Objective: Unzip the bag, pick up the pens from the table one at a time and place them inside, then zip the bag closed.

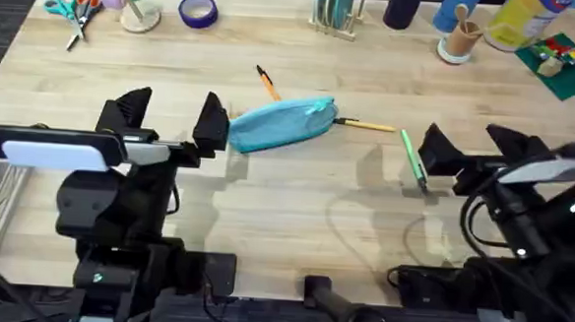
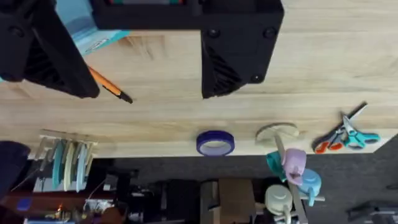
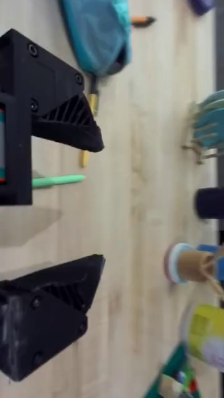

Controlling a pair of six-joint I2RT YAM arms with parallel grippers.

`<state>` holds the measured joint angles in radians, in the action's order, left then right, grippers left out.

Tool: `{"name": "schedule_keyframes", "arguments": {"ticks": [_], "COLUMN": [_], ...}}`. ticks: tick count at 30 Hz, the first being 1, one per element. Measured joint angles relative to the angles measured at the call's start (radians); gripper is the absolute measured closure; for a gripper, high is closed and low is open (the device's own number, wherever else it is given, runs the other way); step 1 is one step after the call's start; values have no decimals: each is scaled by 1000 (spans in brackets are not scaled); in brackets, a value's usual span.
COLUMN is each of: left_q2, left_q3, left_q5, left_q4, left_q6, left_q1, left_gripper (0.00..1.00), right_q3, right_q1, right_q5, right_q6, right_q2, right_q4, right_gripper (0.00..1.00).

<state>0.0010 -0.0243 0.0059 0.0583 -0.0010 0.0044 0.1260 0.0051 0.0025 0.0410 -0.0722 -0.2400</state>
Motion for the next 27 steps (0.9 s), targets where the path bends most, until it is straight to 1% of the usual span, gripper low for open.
{"name": "schedule_keyframes", "arguments": {"ticks": [2,6,10,13,17,21,24,27], "left_q2": [1,46,138,224,338,439,505,561], "left_q3": [-38,-179,-331,-435,-568,-702,-798,-879], "left_q5": [-5,-21,-29,-30,-25,9,51,116], "left_q4": [50,188,295,353,439,539,616,686], "left_q6": [0,1,1,1,3,23,45,96], "left_q1": [0,0,0,0,0,0,0,0], "left_gripper": [7,8,8,9,9,9,10,10], "right_q3": [59,204,364,497,702,922,1084,1220], "right_q1": [0,0,0,0,0,0,0,0], "right_q5": [0,0,-28,-80,-138,-176,-197,-236], "right_q6": [0,0,0,0,0,0,-3,-30], "right_q2": [-65,-223,-421,-584,-792,-966,-1067,-1138], "right_q4": [-36,-37,-38,-85,-231,-413,-549,-650], "right_gripper": [5,5,5,5,5,5,5,5]}}
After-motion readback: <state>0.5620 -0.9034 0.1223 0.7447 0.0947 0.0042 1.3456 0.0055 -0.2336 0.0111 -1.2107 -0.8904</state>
